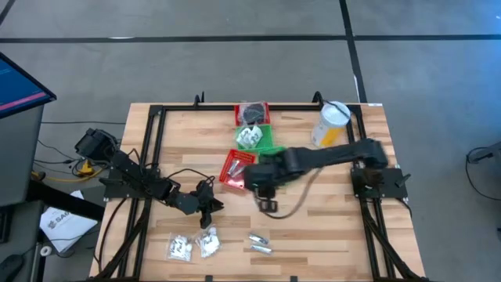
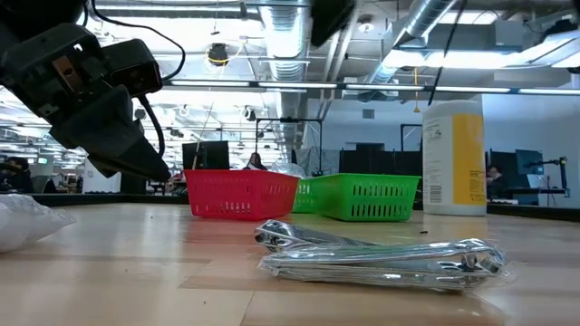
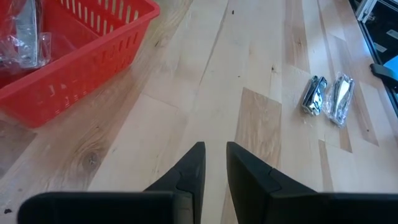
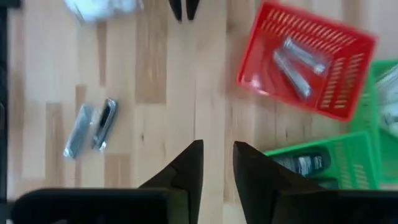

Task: Pick & Place Travel size toiletries
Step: Put the silver nail cutter into the bottom red bin

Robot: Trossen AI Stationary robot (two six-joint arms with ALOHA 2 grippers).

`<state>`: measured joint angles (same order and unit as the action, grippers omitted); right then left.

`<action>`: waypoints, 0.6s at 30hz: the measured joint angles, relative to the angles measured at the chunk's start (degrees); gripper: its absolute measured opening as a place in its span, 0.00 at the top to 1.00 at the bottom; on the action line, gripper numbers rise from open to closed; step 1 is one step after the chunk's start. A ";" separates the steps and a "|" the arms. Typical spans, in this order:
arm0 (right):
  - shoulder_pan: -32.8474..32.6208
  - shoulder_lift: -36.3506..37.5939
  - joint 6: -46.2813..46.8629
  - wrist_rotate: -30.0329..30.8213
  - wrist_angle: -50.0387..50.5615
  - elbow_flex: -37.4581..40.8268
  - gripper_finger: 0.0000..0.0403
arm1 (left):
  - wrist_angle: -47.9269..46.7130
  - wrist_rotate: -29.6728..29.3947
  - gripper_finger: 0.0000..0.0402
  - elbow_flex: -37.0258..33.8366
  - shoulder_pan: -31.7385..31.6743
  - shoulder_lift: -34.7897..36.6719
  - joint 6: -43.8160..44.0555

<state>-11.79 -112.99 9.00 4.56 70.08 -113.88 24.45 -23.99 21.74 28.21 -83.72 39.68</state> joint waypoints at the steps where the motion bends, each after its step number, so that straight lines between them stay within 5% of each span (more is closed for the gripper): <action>1: -0.88 2.60 1.22 1.66 -2.39 3.09 0.81 | 0.00 0.02 0.86 0.00 0.00 0.00 0.00; 10: -6.72 18.87 12.72 7.14 -34.94 37.47 0.81 | 0.04 0.02 0.86 -0.02 0.00 0.00 -0.22; 18: -10.92 16.71 16.54 1.48 -45.26 44.71 0.81 | 0.16 0.02 0.86 -0.02 0.00 0.00 -0.22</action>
<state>-22.71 -96.28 25.54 6.05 24.82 -69.17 24.60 -23.97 21.71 28.21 -83.72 39.46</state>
